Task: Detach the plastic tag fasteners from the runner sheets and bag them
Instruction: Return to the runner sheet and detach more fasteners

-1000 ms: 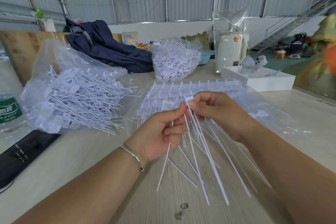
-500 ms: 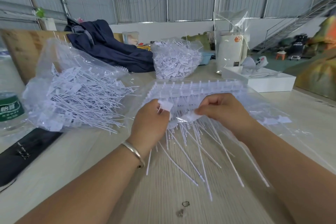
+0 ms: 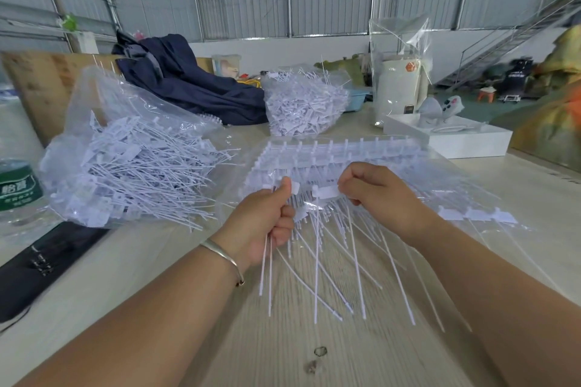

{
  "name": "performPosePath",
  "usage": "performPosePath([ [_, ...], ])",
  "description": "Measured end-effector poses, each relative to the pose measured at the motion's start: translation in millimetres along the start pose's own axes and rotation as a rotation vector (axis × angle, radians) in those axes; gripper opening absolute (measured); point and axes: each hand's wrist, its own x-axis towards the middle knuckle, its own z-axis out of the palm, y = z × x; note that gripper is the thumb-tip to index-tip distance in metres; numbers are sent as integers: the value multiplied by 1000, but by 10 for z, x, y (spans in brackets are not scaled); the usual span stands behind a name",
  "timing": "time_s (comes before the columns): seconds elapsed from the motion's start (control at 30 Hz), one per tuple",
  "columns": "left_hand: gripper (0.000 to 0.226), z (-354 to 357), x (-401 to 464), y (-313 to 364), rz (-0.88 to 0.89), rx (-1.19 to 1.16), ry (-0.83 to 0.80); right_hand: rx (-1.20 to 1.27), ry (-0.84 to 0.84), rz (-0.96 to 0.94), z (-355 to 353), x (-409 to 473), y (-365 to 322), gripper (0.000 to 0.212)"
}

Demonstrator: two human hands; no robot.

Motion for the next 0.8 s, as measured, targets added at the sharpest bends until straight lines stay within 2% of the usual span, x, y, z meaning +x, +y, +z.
performPosePath([
  [0.1, 38, 1, 12, -35, -91, -84, -63, -17, -46, -40, 21, -13, 8, 15],
  [0.23, 35, 20, 29, -32, -73, -106, -115, -56, -132, -124, 60, -18, 30, 10],
  [0.43, 28, -7, 10, -23, 28, 116, -167, -114, -174, -203, 53, -25, 44, 7],
  [0.53, 21, -16, 7, -32, 76, 135, -146, -172, -173, -225, 35, -17, 38, 16],
  [0.7, 29, -47, 10, 8, 111, 88, -134, -323, -78, -138, -82, 33, 68, 33],
  [0.8, 35, -64, 1, 29, 75, 34, -168, -158, -96, -54, -119, 26, 53, 44],
])
